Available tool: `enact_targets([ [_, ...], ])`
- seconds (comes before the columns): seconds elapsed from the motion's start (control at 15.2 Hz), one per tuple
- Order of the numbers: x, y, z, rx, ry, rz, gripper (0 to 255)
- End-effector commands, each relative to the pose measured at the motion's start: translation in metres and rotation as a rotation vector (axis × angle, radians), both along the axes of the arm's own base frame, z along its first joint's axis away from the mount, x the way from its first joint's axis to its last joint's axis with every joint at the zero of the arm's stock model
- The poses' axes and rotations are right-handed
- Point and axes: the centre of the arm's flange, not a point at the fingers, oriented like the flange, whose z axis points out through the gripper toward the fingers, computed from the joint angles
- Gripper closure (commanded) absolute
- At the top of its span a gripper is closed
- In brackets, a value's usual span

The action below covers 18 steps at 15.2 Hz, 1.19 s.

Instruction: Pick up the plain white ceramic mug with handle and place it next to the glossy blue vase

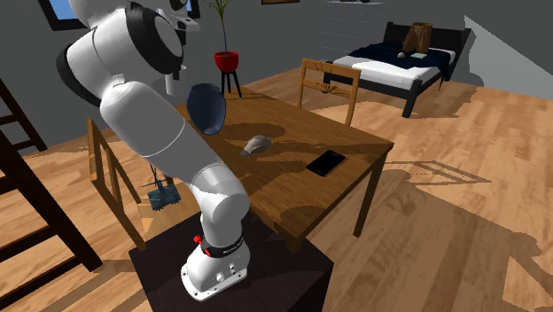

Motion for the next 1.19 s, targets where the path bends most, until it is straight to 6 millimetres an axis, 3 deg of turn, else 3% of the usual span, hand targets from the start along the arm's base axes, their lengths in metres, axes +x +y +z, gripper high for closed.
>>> enact_targets([
  [0.0,0.0,0.0,-0.011,0.0,0.0,0.0,255],
  [1.12,0.0,0.0,-0.1,0.0,0.0,0.0,255],
])
